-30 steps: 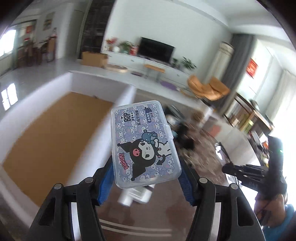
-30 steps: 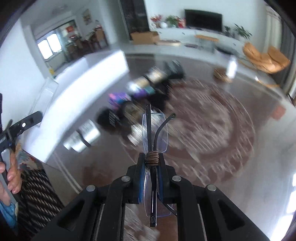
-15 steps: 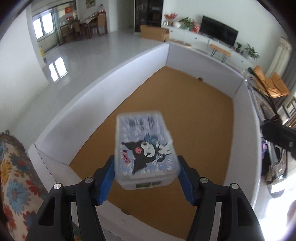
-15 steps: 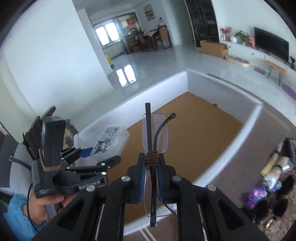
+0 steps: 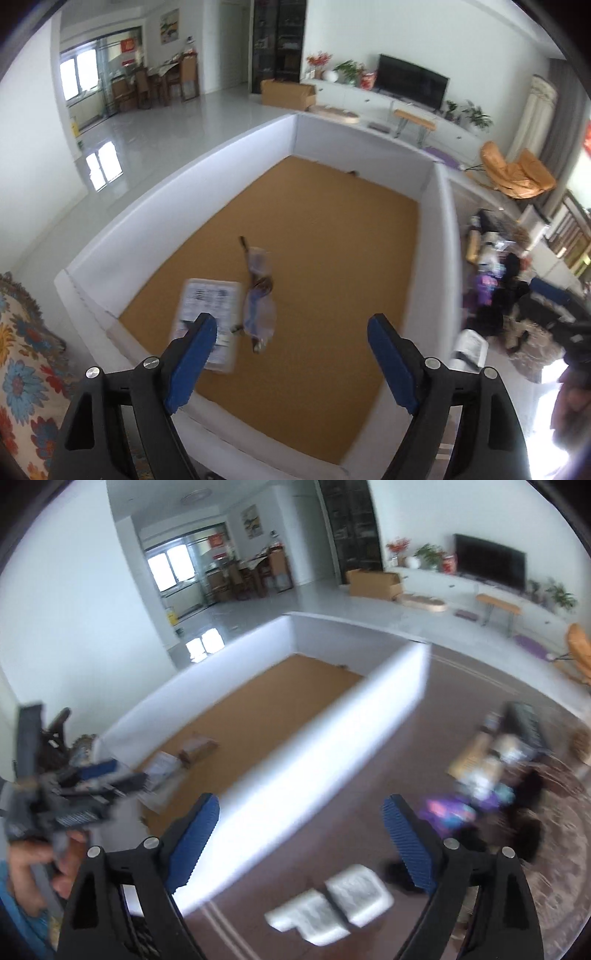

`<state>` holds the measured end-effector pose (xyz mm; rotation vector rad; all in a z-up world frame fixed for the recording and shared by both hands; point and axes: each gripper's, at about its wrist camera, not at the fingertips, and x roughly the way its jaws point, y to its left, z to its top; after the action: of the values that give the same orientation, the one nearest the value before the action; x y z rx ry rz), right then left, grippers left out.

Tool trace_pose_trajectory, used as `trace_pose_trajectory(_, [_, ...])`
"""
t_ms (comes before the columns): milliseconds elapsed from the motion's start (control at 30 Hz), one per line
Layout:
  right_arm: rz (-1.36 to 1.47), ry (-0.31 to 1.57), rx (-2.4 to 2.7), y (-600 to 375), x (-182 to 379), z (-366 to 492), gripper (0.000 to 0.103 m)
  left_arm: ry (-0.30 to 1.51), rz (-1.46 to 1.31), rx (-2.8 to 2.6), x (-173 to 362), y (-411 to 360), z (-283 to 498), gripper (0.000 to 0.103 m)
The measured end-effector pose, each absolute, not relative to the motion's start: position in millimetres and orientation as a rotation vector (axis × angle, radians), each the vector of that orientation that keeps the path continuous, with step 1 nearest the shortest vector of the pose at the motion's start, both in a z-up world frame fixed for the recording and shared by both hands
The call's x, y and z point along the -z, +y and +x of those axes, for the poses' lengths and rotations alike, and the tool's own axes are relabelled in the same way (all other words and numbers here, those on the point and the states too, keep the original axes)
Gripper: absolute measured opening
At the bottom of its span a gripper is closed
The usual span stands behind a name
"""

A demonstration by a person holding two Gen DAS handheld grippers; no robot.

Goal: Organize objects
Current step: 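Carry box and glasses into the cardboard enclosure, release both, return to table, then position the open left gripper around the white tube with brown band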

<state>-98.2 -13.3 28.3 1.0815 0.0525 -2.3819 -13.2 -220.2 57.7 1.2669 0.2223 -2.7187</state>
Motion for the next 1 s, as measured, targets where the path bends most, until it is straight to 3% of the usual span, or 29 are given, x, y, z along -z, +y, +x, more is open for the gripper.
trace_pose_trajectory(233, [1.303, 0.057, 2.549, 123.0, 43.7, -51.7, 0.091, 0.175, 1.426, 2.976, -67.6, -123.0, -5.7, 0.083])
trace_pose_trajectory(467, [1.395, 0.099, 2.653, 191.2, 85.5, 1.3, 0.092, -0.15, 1.694, 2.95, -4.8, -28.4, -27.5, 0.083])
trace_pose_trajectory(733, [1.385, 0.126, 2.689, 193.1, 94.0, 4.0, 0.103, -0.148, 1.647, 2.835, 40.3, -13.6, -57.2, 0.086])
trace_pose_trajectory(833, [1.393, 0.112, 2.685, 190.6, 93.4, 4.9, 0.103, -0.138, 1.624, 2.838, 50.0, -13.5, -60.9, 0.102])
trace_pose_trajectory(1000, [1.393, 0.112, 2.684, 191.6, 93.2, 4.7, 0.103, -0.126, 1.529, 2.887, 51.9, -16.2, -53.9, 0.103])
